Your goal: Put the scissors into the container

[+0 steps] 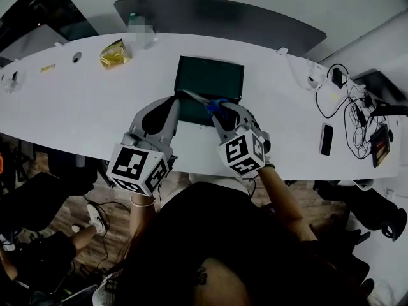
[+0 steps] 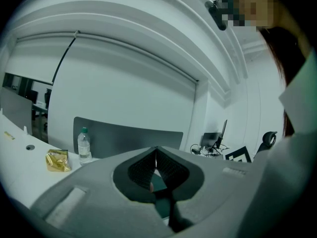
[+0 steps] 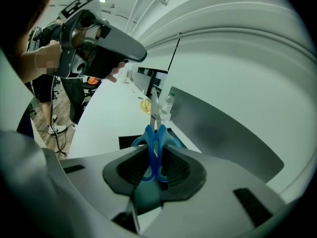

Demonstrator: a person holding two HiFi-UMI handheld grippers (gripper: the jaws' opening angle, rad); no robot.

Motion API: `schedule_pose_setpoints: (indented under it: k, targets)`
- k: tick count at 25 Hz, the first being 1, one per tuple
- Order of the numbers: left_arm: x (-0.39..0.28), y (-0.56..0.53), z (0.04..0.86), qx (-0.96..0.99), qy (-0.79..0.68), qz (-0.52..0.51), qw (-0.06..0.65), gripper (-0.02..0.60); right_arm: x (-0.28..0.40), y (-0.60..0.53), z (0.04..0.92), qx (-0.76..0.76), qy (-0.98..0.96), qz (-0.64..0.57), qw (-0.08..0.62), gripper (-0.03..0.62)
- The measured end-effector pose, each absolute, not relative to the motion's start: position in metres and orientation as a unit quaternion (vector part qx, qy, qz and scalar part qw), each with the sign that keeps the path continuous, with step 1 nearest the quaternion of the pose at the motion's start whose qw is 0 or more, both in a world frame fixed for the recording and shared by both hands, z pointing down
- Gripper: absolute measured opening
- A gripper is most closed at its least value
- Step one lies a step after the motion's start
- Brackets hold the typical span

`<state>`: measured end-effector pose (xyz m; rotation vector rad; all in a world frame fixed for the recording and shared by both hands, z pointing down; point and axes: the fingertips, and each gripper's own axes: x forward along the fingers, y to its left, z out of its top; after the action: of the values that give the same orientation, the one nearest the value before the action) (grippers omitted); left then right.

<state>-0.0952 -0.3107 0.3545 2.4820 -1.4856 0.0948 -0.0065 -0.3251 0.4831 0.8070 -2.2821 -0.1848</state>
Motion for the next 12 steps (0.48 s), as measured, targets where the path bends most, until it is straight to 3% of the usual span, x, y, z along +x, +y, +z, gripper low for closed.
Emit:
schedule_pose_setpoints:
  k: [12]
  targets:
    - [-0.107,-0.325,0.361,0.840,-0.525,0.031,0.130,0.012,-0.012,-0.339,0.531,0.264,-0.870,-0.077,0.409,0.092]
